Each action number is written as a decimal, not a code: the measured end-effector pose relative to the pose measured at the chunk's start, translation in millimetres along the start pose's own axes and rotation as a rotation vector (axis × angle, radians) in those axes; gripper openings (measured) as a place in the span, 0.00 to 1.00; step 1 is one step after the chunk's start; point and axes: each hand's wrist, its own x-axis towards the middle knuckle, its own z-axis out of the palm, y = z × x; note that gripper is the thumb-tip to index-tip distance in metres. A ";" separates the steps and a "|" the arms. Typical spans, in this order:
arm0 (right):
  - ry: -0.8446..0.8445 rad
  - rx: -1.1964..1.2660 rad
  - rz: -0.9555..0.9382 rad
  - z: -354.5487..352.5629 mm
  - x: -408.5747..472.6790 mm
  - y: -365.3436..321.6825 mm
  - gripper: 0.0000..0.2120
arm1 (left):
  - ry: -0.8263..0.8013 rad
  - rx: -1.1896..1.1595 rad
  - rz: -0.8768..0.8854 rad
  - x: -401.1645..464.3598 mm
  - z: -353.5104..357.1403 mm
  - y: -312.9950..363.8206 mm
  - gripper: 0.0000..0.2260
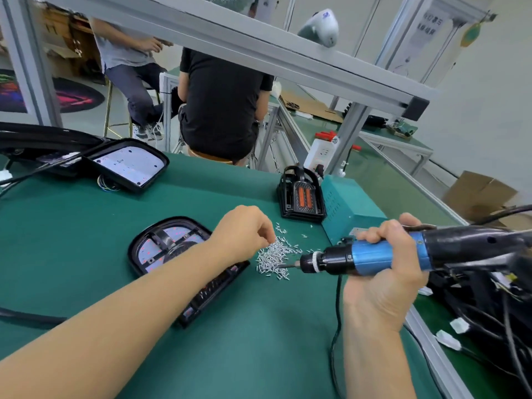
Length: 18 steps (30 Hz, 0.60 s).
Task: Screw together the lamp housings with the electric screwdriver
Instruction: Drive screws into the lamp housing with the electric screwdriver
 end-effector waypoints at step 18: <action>0.033 0.026 0.008 -11.7 8.3 -6.6 0.10 | -0.262 0.597 -0.141 27.2 26.4 0.0 0.12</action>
